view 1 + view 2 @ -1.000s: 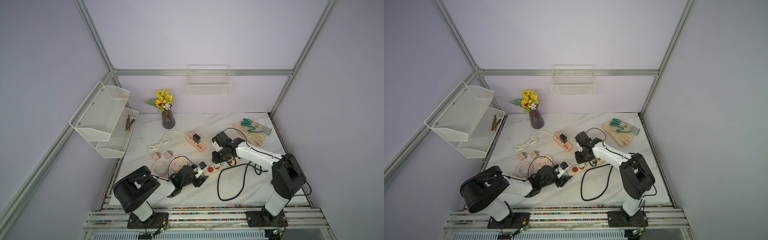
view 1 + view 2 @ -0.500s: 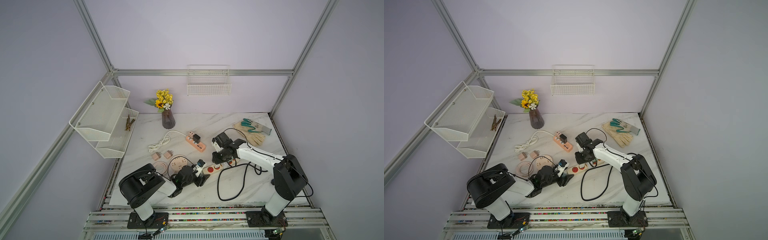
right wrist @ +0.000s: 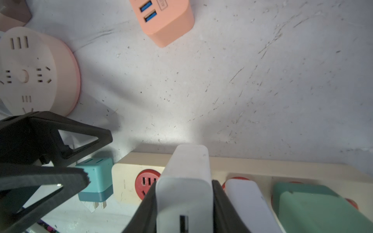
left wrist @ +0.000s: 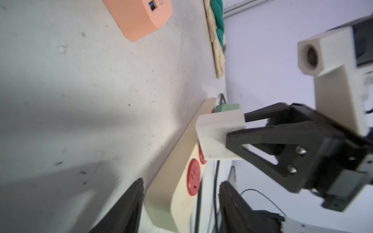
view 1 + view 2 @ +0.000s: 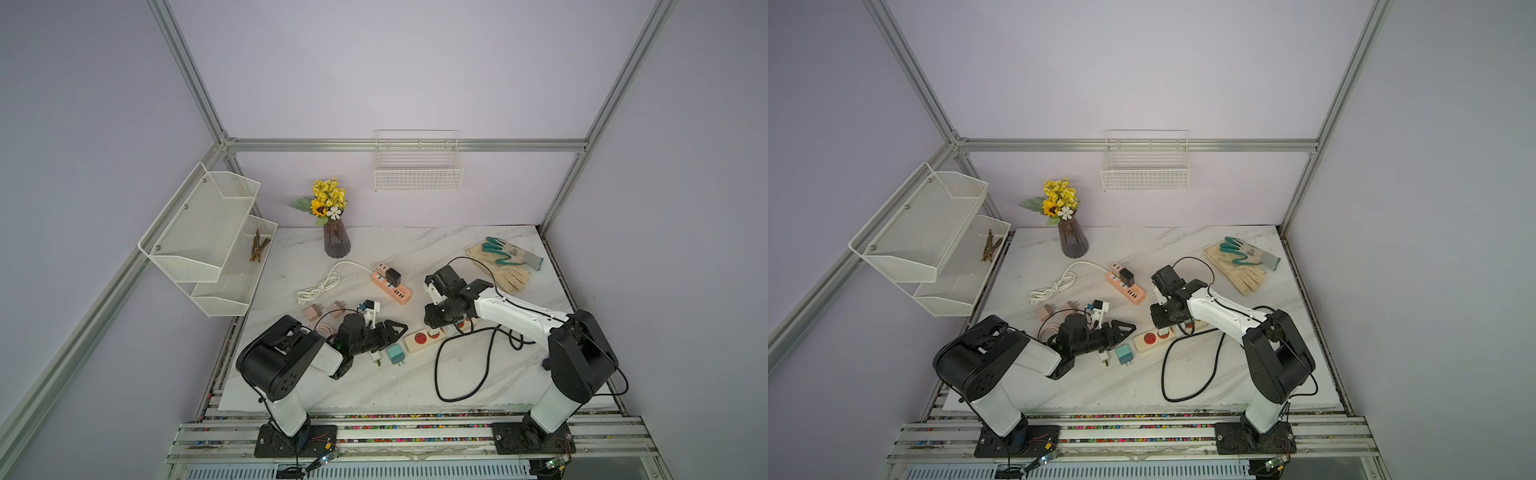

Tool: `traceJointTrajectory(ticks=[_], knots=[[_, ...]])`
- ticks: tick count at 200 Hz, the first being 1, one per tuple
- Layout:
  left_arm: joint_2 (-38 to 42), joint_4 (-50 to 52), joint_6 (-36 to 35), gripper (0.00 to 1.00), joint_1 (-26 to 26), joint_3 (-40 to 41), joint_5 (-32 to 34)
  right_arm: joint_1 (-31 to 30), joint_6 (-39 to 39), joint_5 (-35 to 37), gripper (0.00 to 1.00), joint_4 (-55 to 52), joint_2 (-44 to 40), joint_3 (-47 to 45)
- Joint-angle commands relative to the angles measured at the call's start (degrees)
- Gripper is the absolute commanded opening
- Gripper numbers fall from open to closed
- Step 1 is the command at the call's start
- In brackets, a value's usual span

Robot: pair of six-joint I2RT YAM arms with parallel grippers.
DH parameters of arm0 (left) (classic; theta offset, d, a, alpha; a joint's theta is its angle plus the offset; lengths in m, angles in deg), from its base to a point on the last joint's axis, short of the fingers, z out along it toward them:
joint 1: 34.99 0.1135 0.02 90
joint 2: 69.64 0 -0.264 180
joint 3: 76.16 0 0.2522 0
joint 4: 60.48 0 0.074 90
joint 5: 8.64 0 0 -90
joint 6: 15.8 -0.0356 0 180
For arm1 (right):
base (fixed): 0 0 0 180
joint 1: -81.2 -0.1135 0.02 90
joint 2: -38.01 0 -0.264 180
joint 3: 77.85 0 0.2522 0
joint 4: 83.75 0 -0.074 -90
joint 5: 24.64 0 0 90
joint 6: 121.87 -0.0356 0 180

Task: Pull the plug off the socket
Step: Remove the plug from the socket.

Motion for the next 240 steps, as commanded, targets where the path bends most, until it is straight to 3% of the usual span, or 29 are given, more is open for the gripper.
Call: traceJointTrajectory(ticks=[1,31,85,170,240], knots=[[-8.4,-18.9,11.6,0.65,0.5,-0.3,-6.9,1.4,-1.5,0.1,0.00,1.2,1.3,-1.2],[-10.6,-20.2,11.0,0.67,0.5,0.0,-6.3,1.8,-1.6,0.1,0.00,1.1,1.1,-0.7],[-7.7,-10.7,6.0,0.69,1.0,0.1,-5.4,2.4,-2.5,-0.4,0.00,1.6,-0.6,-0.2],[-8.6,-7.3,5.8,0.72,0.9,-1.6,-6.4,2.5,-2.9,-1.0,0.00,1.8,-1.0,1.4],[-8.7,-5.6,6.0,0.65,-0.2,-3.8,-6.6,2.5,-3.7,-2.2,0.00,3.1,-1.2,1.5]])
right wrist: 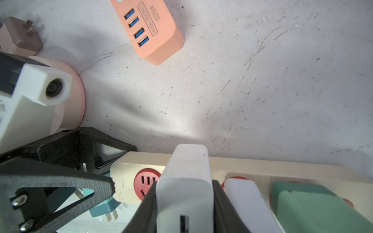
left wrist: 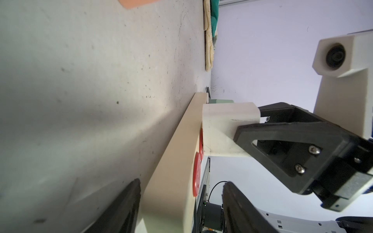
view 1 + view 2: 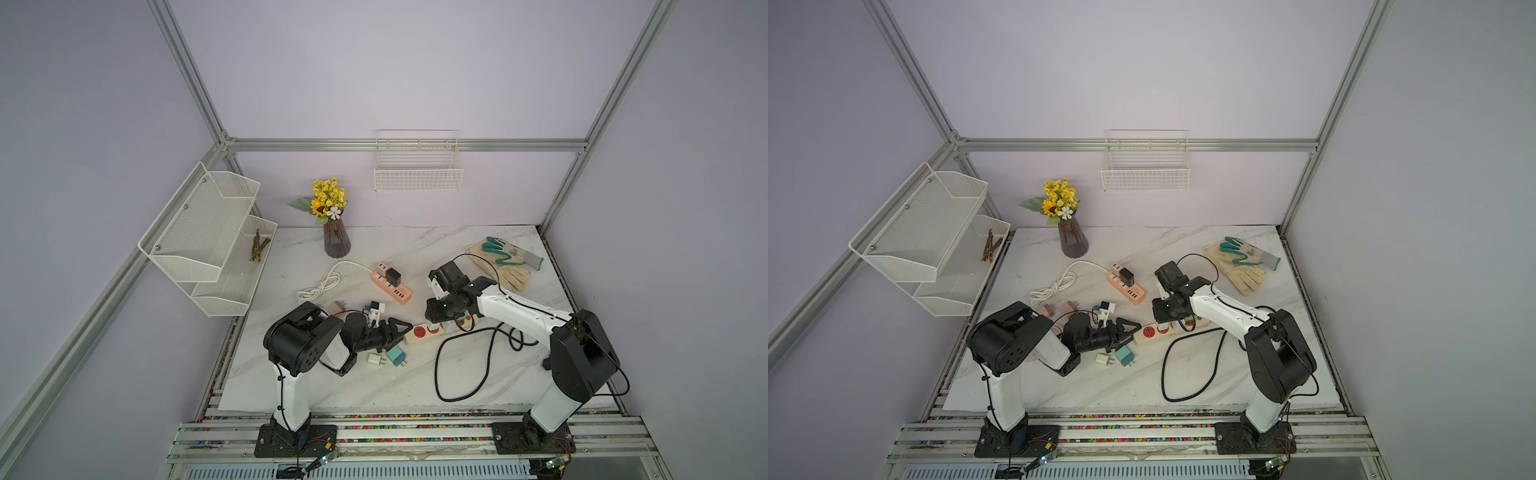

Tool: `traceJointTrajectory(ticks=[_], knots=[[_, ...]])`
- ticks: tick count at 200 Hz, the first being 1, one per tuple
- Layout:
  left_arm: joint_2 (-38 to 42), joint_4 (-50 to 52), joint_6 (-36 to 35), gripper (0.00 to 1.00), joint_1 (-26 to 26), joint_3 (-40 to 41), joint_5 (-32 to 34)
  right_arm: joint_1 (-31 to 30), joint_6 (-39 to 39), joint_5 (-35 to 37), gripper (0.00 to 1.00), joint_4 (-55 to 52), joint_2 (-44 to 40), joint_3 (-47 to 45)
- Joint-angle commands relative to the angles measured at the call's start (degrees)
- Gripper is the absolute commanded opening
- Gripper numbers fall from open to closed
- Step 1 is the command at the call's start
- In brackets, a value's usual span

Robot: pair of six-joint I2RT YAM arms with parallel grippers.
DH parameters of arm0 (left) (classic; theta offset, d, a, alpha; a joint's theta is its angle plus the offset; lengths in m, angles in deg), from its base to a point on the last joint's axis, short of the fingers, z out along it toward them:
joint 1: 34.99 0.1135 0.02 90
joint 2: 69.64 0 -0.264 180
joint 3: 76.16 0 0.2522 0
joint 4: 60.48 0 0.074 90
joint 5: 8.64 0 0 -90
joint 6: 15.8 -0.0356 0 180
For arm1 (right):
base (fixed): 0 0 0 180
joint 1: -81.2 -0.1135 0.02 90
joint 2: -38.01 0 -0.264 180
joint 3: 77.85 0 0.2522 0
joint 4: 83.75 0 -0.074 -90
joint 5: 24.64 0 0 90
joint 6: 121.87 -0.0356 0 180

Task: Pull the plug off the socket
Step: Remove the plug from the socket.

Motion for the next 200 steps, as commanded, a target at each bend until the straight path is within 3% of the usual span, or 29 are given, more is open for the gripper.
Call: traceJointTrajectory(ticks=[1,52,85,109,131,150,180,200], knots=[[0.0,0.2,-0.8,0.65,-0.8,-0.8,-0.3,0.9,-1.2,-1.2,0.00,2.6,-0.9,0.6],[-1.2,-1.2,1.5,0.62,-1.5,-2.0,-1.1,1.0,-1.5,-1.4,0.00,2.9,-0.9,0.9],[-1.4,-2.1,2.5,0.50,-1.6,-2.0,-0.6,1.0,-1.6,-2.0,0.00,3.4,-0.3,0.7],[-3.7,-8.9,6.7,0.32,-1.7,-2.0,-0.6,1.0,-1.8,-3.6,0.00,4.5,0.5,-0.2],[-4.9,-10.9,8.4,0.00,-1.7,-2.0,-0.1,0.4,-1.9,-3.1,0.00,4.1,1.8,-0.9],[-4.6,-8.3,7.4,0.00,-1.7,-0.9,1.7,0.2,-1.3,-0.8,0.00,0.9,3.2,0.3],[-2.1,7.5,1.6,0.00,-1.6,1.3,6.9,0.6,-0.5,1.3,0.00,-4.1,3.4,5.3],[-1.8,11.9,0.1,0.00,-0.9,2.6,8.8,1.7,-0.9,2.4,0.00,-6.1,3.2,9.0]])
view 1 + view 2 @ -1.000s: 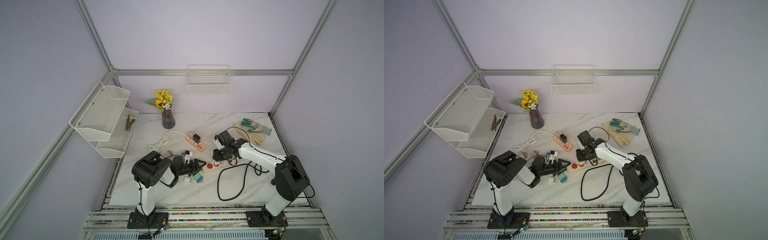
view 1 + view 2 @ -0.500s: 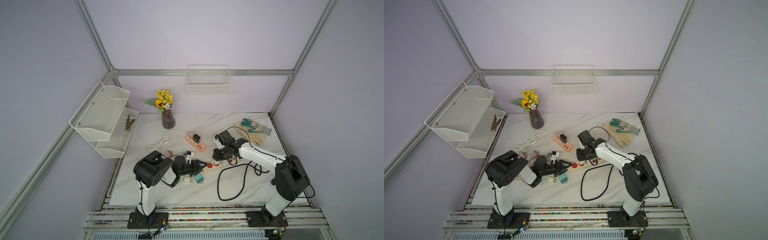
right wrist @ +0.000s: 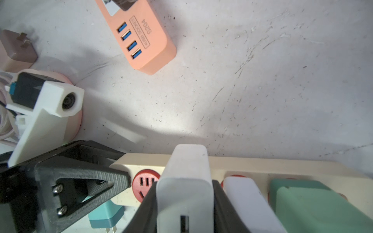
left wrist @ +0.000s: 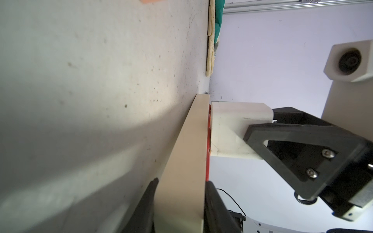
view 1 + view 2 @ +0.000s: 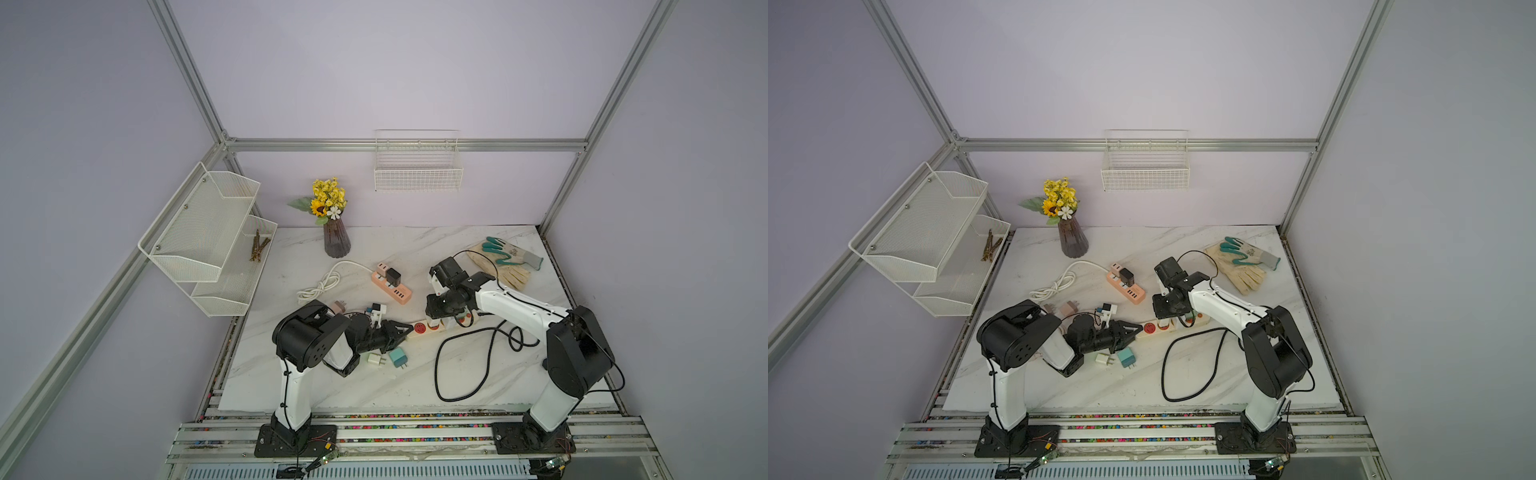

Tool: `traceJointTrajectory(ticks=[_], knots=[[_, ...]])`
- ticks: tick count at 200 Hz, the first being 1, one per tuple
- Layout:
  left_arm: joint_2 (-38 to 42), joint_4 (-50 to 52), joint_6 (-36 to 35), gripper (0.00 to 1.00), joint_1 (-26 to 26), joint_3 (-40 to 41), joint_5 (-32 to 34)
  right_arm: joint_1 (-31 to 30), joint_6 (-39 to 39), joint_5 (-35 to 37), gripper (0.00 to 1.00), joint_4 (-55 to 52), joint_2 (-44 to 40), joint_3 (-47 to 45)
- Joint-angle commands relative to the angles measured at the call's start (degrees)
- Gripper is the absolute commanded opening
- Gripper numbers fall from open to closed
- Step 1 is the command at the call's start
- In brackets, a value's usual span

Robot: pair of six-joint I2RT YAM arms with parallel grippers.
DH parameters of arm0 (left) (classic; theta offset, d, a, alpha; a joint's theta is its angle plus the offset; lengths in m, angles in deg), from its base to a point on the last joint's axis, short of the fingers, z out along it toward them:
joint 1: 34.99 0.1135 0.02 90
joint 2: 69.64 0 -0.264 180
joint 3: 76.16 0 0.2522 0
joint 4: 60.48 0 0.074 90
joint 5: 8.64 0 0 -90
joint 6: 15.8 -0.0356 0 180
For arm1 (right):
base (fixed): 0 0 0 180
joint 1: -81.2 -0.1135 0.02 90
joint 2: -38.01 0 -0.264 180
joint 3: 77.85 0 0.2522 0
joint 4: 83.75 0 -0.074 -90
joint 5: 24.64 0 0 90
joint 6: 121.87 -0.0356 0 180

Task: Pull the plug off the socket
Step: Remove the plug from the socket.

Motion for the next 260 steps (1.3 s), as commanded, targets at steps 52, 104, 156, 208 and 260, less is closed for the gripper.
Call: traceJointTrajectory(ticks=[52,104,156,208,260], knots=[[-4.9,10.2,-1.6,0.00,1.3,4.6,5.7,2.3,3.2,-0.3,0.00,-5.1,2.2,11.3],[-6.3,13.3,-1.5,0.00,1.7,4.3,5.9,-0.1,7.4,5.8,0.00,0.8,-0.8,3.0],[-7.7,16.1,-1.3,0.00,2.1,3.9,6.3,0.5,-1.9,2.6,0.00,3.5,-3.0,6.4],[-5.4,24.0,-4.6,0.00,2.1,2.5,7.4,1.1,-0.9,6.5,0.00,-15.4,8.0,23.9],[-7.8,22.4,-3.3,0.00,2.2,2.5,6.9,-5.3,5.0,10.8,0.00,0.6,-3.5,4.0]])
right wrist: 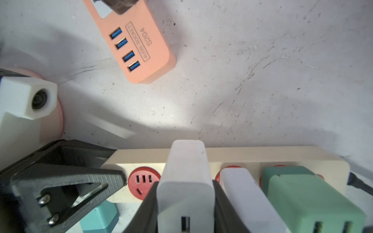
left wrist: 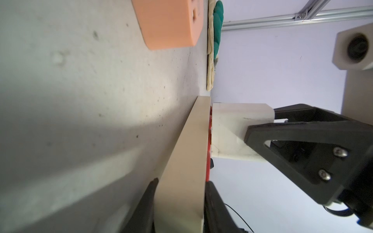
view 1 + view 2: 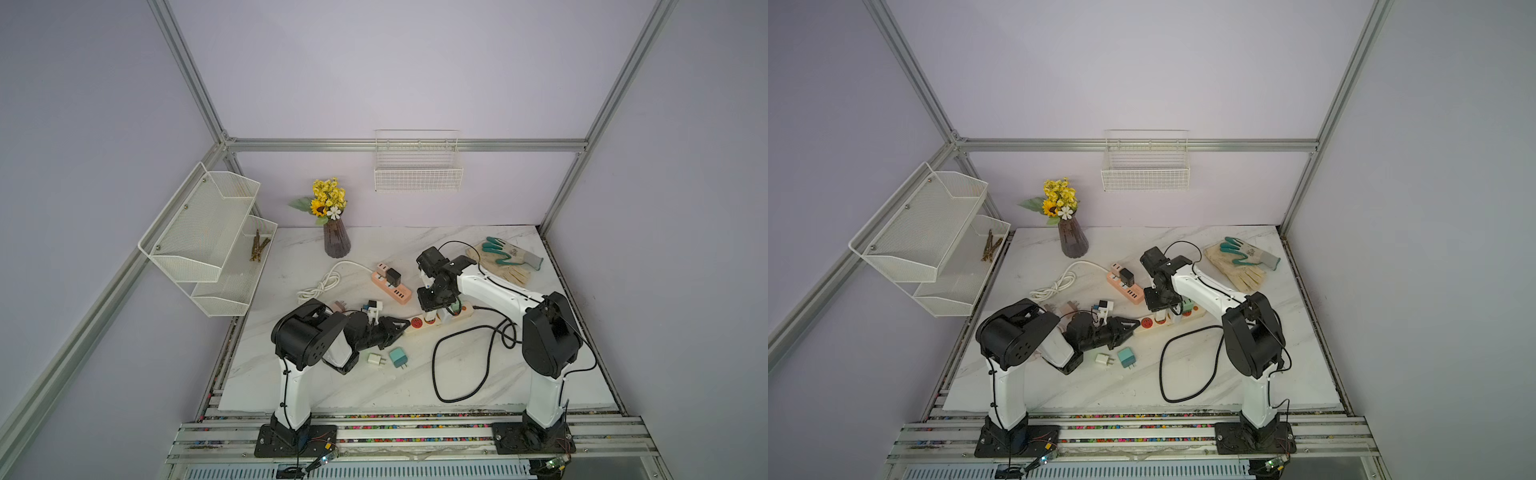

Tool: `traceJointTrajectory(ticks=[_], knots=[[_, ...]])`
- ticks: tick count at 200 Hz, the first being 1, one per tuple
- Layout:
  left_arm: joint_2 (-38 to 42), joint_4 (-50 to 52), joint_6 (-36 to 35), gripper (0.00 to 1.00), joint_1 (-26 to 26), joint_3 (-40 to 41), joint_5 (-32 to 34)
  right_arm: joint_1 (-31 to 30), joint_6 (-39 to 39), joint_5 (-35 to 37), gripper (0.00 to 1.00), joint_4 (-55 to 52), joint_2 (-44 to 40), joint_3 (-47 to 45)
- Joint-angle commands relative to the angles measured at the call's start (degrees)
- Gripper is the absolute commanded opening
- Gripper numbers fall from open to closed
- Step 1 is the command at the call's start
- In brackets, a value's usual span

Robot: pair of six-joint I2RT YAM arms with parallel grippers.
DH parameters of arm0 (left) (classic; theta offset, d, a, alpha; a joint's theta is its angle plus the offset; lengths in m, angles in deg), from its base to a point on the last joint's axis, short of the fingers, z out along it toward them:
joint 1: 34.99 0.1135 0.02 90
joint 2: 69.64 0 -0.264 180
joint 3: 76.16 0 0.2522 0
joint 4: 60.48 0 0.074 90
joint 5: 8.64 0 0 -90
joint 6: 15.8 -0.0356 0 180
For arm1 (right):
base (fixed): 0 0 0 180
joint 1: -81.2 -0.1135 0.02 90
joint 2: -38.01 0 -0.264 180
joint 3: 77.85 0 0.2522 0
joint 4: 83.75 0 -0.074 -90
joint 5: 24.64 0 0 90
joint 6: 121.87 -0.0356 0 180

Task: Pull the plug off the socket
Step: Remove the plug from the socket.

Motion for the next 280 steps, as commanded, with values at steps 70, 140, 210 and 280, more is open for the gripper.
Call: traceJointTrajectory(ticks=[70,140,210,280], knots=[[-5.8,24.3,-2.0,0.00,0.8,3.6,6.5,4.5,-3.7,-2.1,0.00,-6.9,0.4,15.1],[-5.8,28.4,-3.7,0.00,0.9,2.2,6.5,1.6,9.9,-0.7,0.00,16.0,-17.1,-7.6],[-3.7,32.7,-5.3,0.00,0.9,1.4,7.2,6.4,-2.5,-6.5,0.00,-6.1,-3.6,12.2],[0.3,36.9,-8.3,0.00,0.8,0.0,7.1,1.8,3.0,-8.4,0.00,-2.1,-5.9,2.6]])
